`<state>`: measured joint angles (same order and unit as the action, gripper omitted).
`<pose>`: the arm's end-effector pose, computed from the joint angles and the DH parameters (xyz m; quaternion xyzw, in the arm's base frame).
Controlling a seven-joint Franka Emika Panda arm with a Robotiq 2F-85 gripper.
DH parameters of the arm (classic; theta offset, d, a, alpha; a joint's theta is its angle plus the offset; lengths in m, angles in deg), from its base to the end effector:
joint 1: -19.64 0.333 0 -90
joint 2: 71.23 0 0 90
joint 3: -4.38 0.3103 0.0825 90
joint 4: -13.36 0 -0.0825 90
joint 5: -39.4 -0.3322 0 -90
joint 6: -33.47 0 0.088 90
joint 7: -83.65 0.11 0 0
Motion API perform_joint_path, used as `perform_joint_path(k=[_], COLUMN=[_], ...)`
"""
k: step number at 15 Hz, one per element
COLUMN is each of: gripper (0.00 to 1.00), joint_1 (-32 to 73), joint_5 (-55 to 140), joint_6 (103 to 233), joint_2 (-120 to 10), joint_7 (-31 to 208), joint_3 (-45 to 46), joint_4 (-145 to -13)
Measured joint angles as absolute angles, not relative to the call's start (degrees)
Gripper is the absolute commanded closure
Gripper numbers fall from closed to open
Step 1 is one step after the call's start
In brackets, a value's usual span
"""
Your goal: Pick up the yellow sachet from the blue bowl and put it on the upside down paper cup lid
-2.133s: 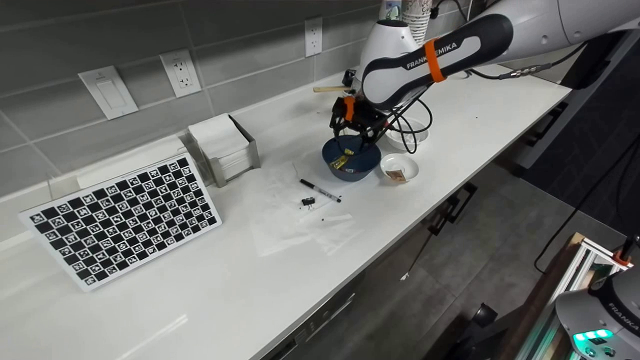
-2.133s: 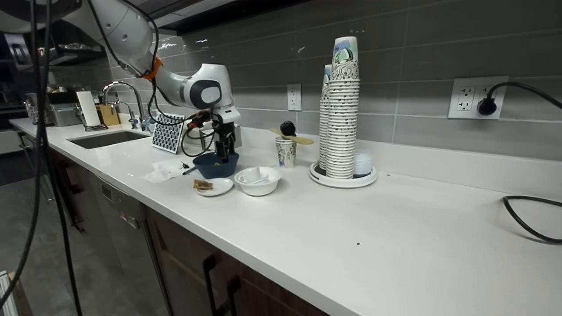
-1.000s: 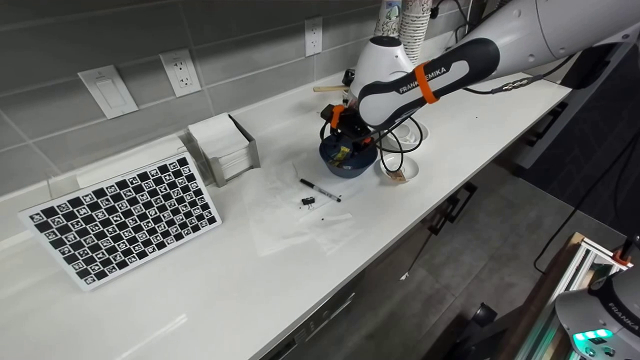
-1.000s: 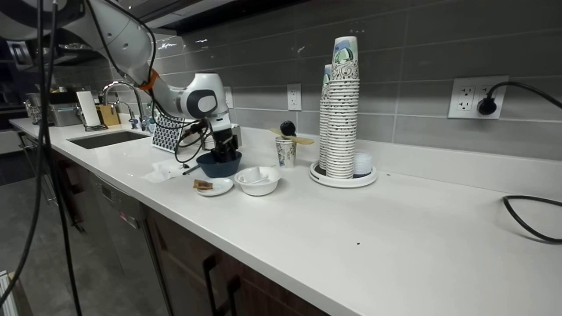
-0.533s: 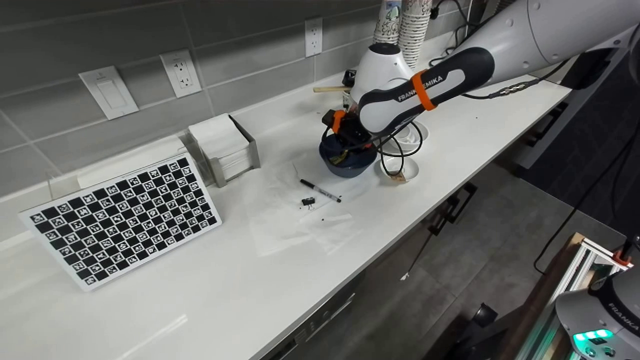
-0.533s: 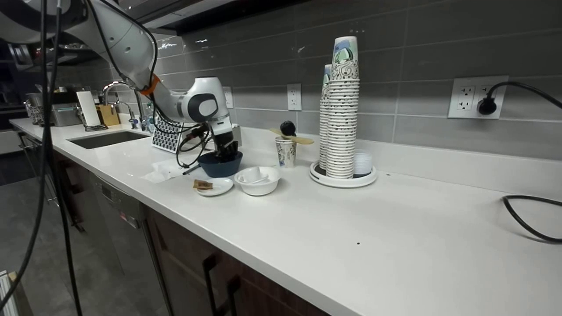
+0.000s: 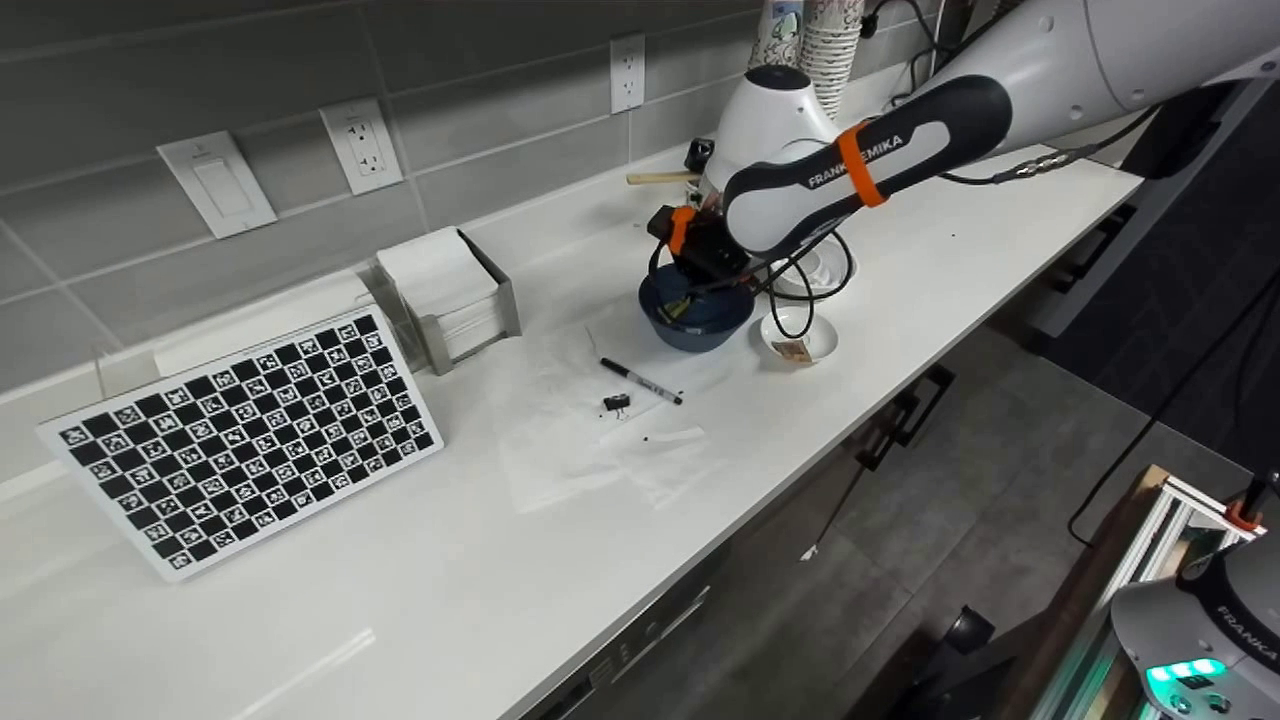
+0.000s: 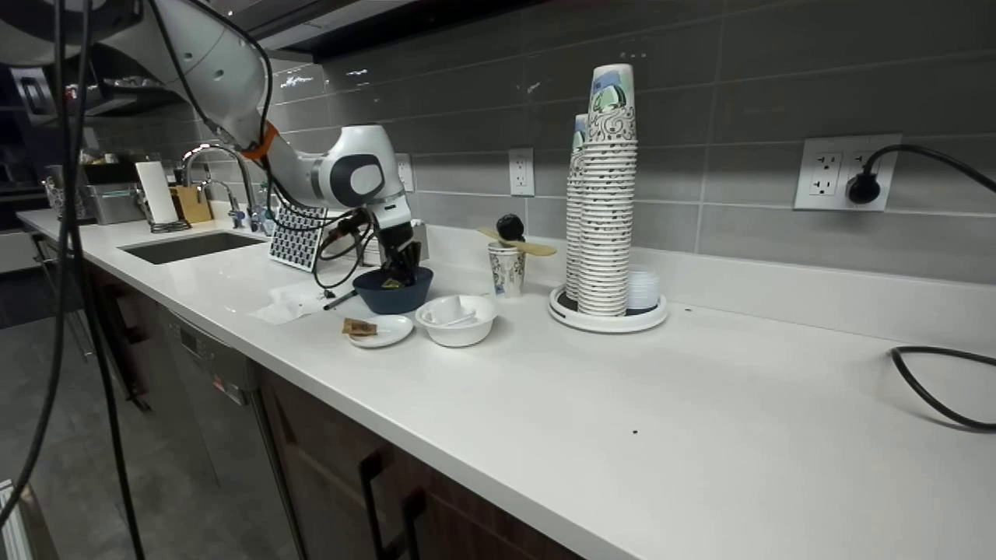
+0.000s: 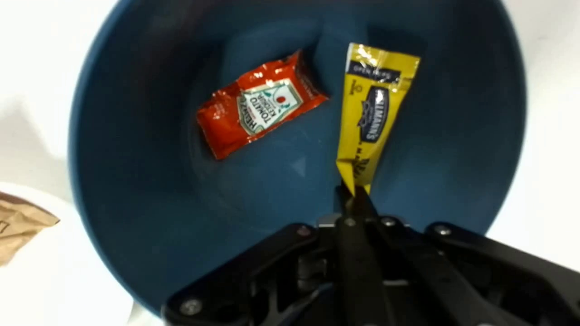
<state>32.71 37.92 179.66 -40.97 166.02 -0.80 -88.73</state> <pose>0.6335 0.0944 0.3120 -0.7896 0.6013 -0.0953 0.0767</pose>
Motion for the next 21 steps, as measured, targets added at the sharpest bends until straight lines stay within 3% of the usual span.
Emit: perform_joint_path(k=[3,10,16,17,19,21], gripper=[1.00,1.00,0.98,0.73,0.69,0.55], joint_1=[31.67,29.08,24.24,23.67,23.05,22.81], joint_5=[37.48,37.74,43.58,44.22,44.41,44.42], joint_6=[179.02,164.02,164.17,164.08,163.98,164.00], joint_2=[-48.26,-67.51,-67.04,-66.36,-65.10,-64.14], joint_7=[159.99,161.18,177.22,179.56,182.56,184.48], joint_3=[1.13,2.28,1.84,1.69,1.36,1.30], joint_4=[-93.66,-108.79,-112.89,-112.92,-112.91,-112.76])
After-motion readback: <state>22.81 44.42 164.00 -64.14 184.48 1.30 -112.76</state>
